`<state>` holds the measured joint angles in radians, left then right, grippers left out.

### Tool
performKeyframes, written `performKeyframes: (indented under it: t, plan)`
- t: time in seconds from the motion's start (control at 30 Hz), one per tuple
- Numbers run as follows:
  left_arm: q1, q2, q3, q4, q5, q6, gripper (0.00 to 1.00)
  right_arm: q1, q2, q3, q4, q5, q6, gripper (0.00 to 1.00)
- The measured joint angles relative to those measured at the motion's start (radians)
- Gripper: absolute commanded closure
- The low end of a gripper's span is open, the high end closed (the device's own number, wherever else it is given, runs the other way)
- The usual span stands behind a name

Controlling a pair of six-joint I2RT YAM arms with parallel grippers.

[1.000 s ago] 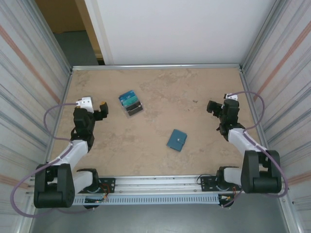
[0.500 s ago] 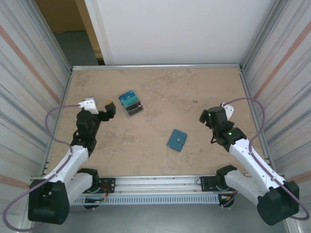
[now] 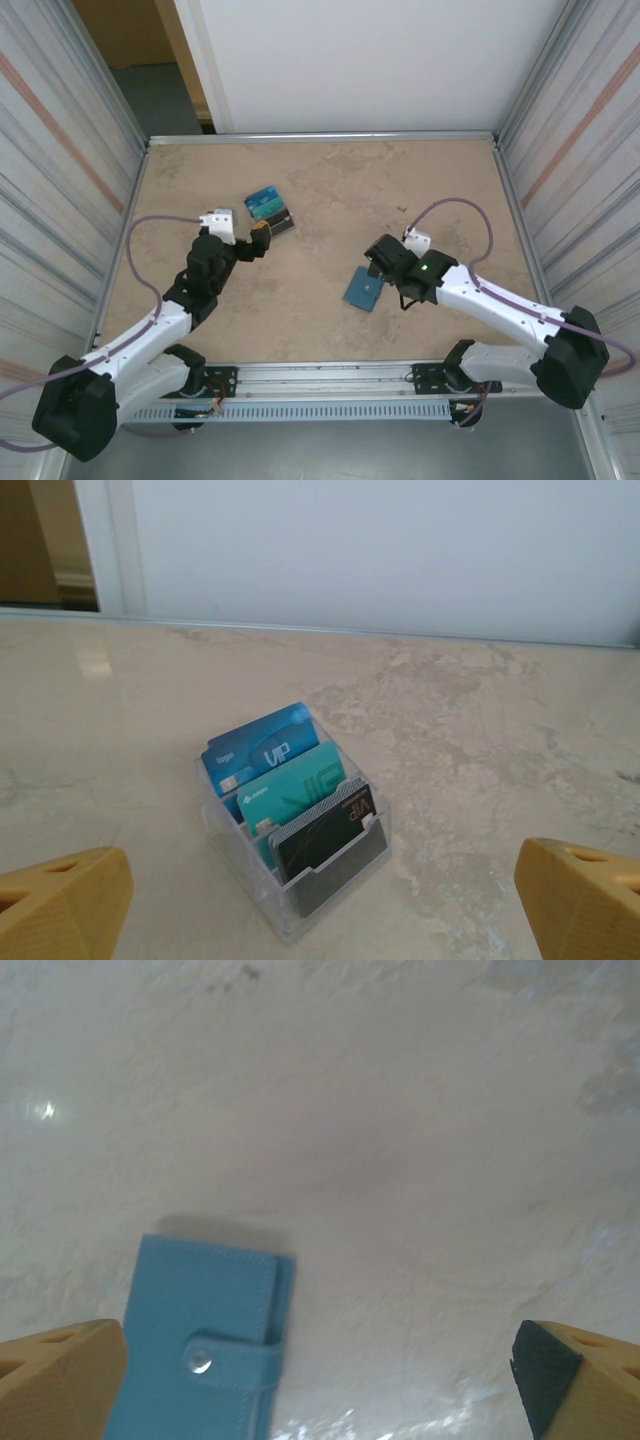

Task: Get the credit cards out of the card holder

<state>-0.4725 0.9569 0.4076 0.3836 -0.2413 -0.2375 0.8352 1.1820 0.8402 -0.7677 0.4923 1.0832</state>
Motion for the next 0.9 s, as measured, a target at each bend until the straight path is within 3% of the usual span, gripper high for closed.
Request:
performKeyframes:
  t: [0.2, 0.47, 0.9]
  plan:
    - [0.015, 0.047, 0.024, -0.031, -0.013, -0.045, 0.01, 0.015, 0.053, 0.003, 0.013, -0.089, 0.067, 0.01]
    - [0.106, 0.089, 0.032, -0.055, 0.050, -0.139, 0.01, 0.016, 0.111, 0.001, 0.060, -0.192, 0.095, 0.01]
    - [0.113, 0.138, 0.108, -0.134, 0.118, -0.165, 0.01, -0.027, 0.253, -0.014, 0.224, -0.325, 0.092, 0.01]
